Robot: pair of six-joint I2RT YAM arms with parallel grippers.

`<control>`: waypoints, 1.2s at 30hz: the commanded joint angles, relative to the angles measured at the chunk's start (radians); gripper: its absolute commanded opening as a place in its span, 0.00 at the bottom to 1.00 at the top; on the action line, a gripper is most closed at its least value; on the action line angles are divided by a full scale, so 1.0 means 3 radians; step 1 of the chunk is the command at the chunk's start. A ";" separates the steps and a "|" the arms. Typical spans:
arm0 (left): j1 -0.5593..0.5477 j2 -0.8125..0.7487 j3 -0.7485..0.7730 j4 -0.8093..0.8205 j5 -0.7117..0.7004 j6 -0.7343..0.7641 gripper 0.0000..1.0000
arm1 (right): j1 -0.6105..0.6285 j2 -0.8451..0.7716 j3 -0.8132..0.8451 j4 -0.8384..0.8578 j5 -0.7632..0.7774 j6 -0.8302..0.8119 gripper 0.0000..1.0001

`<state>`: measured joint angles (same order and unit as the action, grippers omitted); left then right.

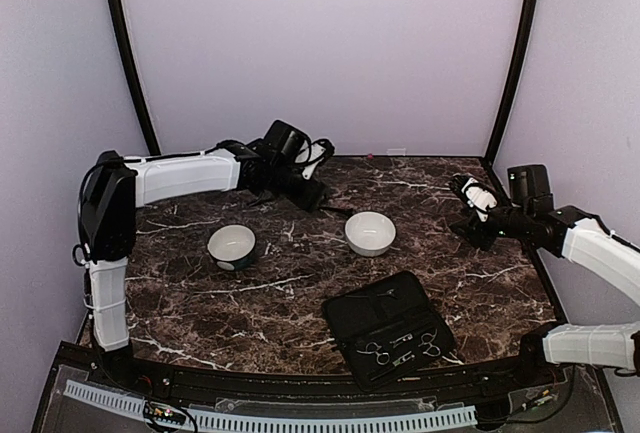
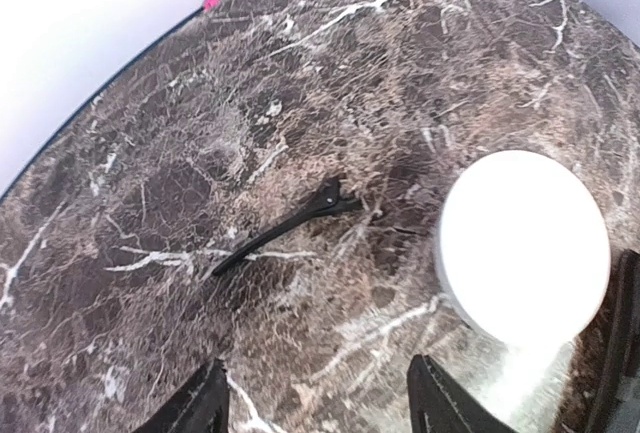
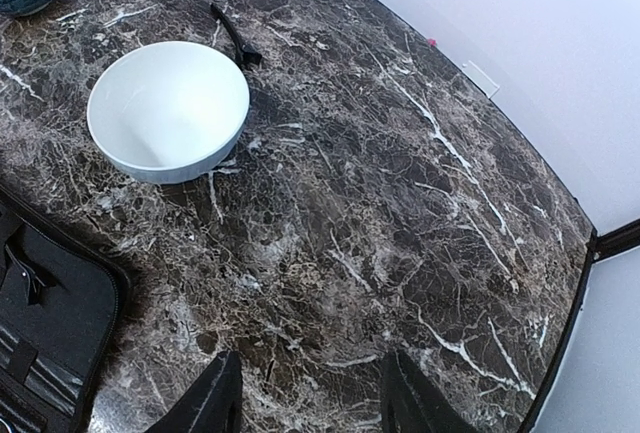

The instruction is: Sort the hair-cutting tools

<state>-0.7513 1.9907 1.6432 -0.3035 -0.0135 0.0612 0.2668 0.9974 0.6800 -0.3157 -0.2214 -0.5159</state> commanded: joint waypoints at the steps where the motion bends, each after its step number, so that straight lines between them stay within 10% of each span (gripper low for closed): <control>1: 0.0108 0.0366 0.0310 0.0067 0.0400 -0.0014 0.63 | -0.0016 0.0015 -0.0031 0.0020 -0.0048 -0.0011 0.47; 25: 0.0357 0.1868 0.1895 -0.0250 0.1112 0.0742 0.62 | -0.0016 0.0116 -0.0031 0.0009 0.0002 -0.0033 0.47; 36: 0.0357 0.2020 0.2059 -0.0601 0.1074 0.0741 0.37 | -0.0019 0.0164 -0.0028 0.0006 0.0002 -0.0045 0.48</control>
<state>-0.6395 2.6164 2.2444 -0.3820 0.2955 0.2771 0.2661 1.0340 0.6800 -0.3222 -0.2234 -0.5228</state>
